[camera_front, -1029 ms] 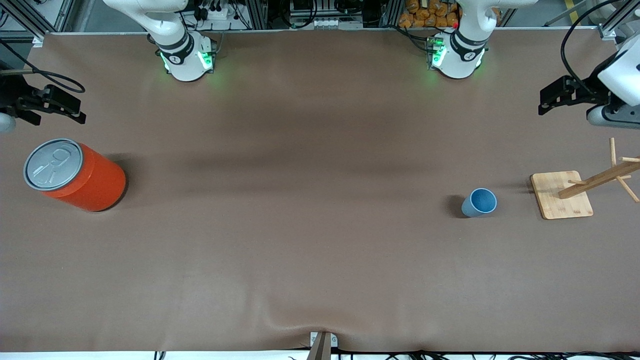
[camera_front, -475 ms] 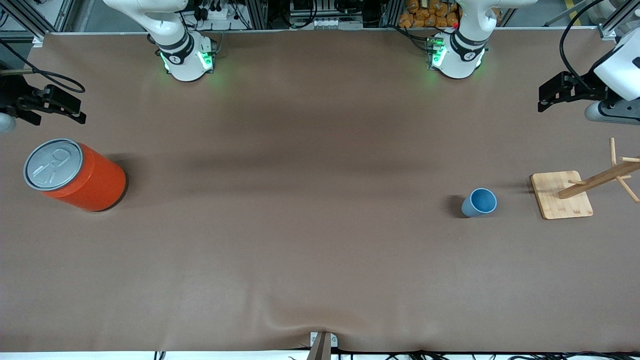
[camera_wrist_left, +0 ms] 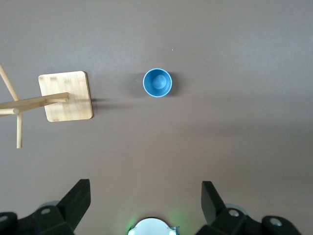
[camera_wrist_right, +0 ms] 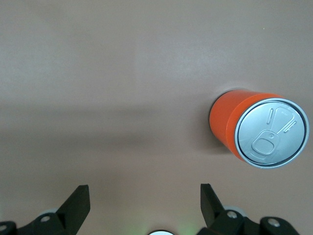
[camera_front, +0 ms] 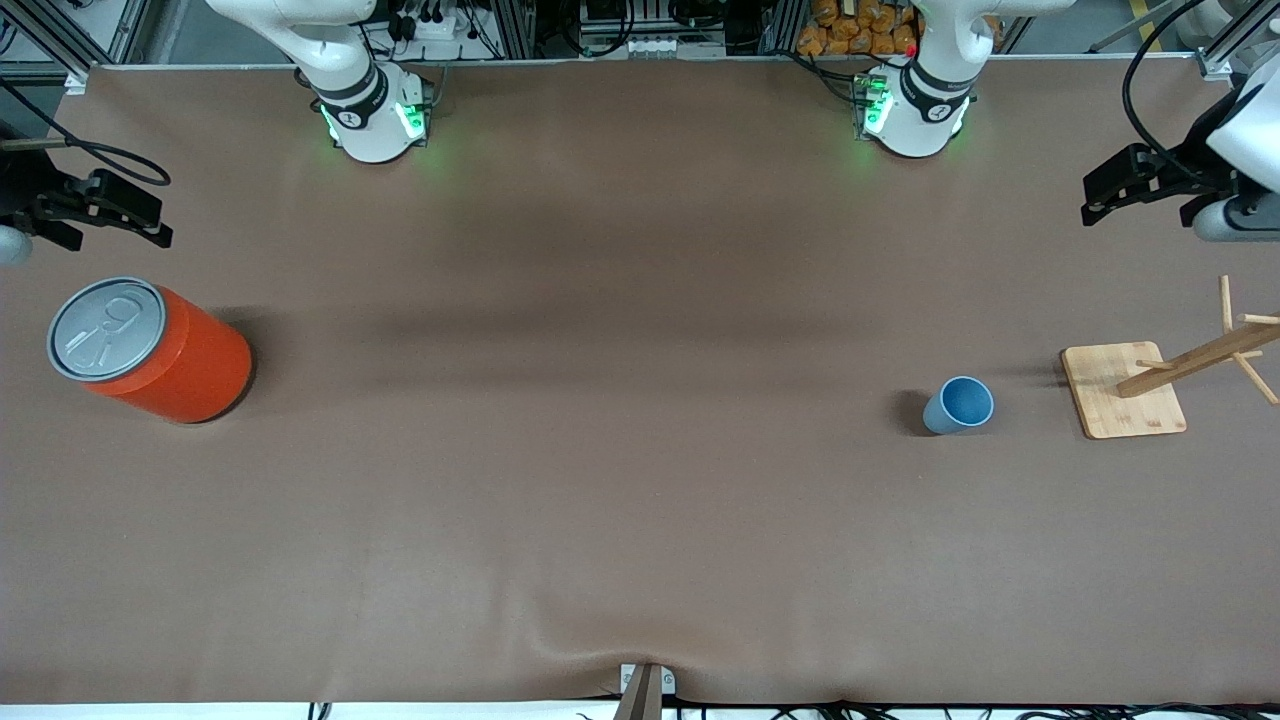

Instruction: Flip cup

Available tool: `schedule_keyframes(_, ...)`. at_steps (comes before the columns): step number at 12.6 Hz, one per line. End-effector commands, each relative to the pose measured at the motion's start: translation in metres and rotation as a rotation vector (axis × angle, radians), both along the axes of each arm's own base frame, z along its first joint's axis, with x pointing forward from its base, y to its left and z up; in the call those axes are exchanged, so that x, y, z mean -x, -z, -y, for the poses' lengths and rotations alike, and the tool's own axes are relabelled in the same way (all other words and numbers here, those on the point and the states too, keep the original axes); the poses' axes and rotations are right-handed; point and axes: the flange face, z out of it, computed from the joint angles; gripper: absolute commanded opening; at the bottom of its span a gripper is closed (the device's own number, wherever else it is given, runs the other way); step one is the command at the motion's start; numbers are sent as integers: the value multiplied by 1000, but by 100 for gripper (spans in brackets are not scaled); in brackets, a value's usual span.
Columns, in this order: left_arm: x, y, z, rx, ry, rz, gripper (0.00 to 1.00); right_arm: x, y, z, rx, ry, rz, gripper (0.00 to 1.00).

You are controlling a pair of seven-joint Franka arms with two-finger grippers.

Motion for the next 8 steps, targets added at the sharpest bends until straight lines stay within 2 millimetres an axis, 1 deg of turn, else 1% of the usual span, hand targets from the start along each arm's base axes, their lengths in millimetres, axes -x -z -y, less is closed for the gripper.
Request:
schedule_keyframes(1, 6, -10, -1, 3, -16, 8, 100, 10, -3, 2, -20, -8, 5, 100)
schedule_keyframes(8, 7, -10, 2, 4, 7, 6, 100, 10, -3, 0, -20, -12, 6, 100)
